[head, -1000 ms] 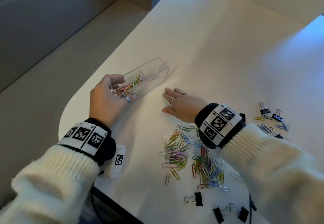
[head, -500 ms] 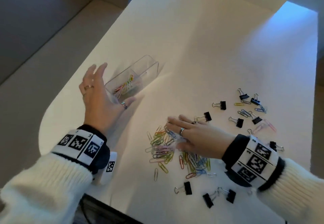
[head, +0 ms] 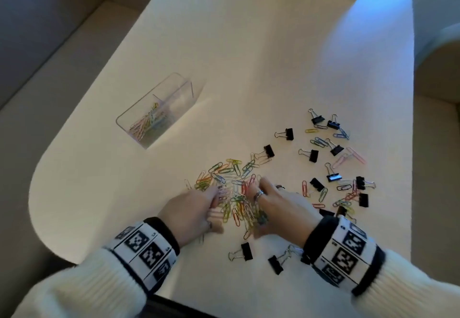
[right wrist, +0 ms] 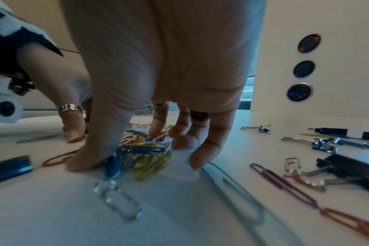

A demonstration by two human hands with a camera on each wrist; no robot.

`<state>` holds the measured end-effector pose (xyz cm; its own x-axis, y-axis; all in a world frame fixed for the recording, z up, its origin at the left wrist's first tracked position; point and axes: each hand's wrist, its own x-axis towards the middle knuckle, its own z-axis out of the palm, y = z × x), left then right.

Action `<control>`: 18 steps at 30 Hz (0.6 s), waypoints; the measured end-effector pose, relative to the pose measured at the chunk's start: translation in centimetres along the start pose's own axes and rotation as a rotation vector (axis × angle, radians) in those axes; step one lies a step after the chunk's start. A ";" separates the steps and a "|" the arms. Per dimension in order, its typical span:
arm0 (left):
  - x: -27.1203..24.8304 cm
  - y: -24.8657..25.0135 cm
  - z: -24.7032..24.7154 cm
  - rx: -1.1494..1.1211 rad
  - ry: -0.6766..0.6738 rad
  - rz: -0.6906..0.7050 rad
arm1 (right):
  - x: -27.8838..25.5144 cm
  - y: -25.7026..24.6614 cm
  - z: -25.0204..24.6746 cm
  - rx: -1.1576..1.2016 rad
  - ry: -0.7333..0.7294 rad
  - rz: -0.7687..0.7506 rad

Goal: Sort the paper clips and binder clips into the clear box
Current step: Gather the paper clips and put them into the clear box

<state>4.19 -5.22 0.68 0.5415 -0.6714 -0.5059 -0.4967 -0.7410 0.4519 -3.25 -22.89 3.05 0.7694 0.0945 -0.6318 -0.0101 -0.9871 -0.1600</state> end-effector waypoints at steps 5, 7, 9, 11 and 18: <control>0.3 0.5 -1.3 -0.086 0.304 -0.041 | 0.2 1.0 -0.1 0.112 0.142 0.086; 0.4 0.4 -1.3 -0.112 0.375 -0.096 | 0.0 1.1 0.4 0.148 0.134 0.107; 0.6 0.6 -0.9 -0.133 0.332 -0.133 | 0.2 0.7 0.8 0.161 0.137 0.098; 1.0 1.2 -0.4 -0.171 0.283 -0.110 | 0.6 0.3 1.1 0.195 0.138 0.082; 1.9 2.0 0.5 -0.390 0.218 0.040 | 2.6 -0.5 0.4 0.276 0.176 0.039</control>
<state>3.90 -7.93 0.23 0.6778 -0.6548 -0.3345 -0.2503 -0.6333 0.7323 -1.50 -22.14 1.17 0.8635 0.0100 -0.5043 -0.1955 -0.9150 -0.3529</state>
